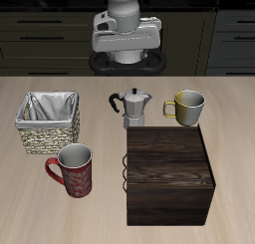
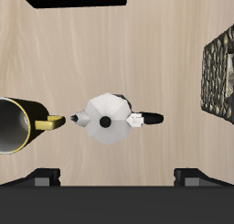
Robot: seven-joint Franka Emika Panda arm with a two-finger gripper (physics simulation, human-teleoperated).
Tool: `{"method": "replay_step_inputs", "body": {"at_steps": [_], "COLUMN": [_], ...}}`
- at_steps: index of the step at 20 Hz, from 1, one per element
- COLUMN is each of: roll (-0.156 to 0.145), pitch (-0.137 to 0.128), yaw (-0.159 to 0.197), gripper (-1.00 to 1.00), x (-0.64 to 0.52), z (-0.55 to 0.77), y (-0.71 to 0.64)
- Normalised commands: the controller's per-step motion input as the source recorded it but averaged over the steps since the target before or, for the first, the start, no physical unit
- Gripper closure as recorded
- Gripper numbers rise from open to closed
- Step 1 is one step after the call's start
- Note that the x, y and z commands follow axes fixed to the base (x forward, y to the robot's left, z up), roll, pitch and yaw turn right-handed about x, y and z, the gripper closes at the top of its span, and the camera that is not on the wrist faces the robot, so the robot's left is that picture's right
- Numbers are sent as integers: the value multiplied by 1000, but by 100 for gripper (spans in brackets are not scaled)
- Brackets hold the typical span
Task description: Place the moka pot in the basket
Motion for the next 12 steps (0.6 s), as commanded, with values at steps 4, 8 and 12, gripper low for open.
{"method": "replay_step_inputs", "body": {"at_steps": [4,8,12], "roll": [30,11,5], "pitch": [23,35,-21], "yaw": [22,7,32], "gripper": [-100,-100,-100], "x": [63,20,-49], "z": [-321,-393,-292], "y": [33,41,69]}}
